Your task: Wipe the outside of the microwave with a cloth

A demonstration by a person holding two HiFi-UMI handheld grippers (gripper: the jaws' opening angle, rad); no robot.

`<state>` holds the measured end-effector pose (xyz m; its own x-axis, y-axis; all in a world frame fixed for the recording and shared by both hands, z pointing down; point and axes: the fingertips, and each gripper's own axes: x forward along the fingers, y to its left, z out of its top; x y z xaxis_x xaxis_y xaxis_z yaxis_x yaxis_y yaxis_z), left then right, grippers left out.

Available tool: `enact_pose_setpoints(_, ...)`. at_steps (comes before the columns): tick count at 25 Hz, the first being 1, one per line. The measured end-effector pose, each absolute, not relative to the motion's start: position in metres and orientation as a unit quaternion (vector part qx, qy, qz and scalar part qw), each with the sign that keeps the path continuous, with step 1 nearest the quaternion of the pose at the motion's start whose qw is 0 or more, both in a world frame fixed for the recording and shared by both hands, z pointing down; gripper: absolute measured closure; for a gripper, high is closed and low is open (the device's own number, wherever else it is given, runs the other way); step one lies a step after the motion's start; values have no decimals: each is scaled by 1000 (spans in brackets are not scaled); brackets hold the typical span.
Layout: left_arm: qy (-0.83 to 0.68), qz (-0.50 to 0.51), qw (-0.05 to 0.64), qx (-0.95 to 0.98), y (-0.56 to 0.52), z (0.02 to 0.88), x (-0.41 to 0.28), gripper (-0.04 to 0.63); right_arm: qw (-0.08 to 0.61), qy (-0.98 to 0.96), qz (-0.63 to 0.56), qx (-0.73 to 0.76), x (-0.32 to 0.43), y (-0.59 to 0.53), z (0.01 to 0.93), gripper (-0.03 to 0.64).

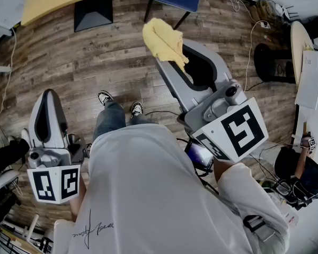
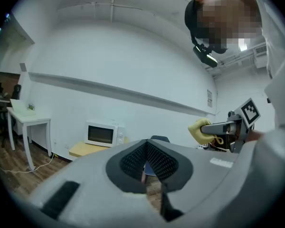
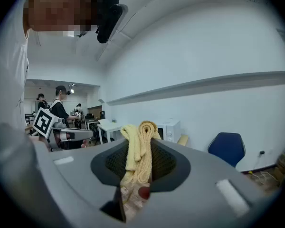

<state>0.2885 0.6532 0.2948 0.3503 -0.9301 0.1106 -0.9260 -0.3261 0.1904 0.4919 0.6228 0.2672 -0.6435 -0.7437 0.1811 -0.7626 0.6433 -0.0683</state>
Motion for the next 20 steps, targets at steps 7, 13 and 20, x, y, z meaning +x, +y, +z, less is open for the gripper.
enact_pose_setpoints(7,-579,-24,102,809,670,284,266,597,56,-908,81,407,471,635,265,508)
enact_pose_setpoints(13,-579,-33,94,809,647,273,225,597,47,-912,91,397,433,612,251,501)
enact_pose_setpoints(20,-576,-34,90,812,613,271,166,597,50,-912,81,399,370,577,244,499)
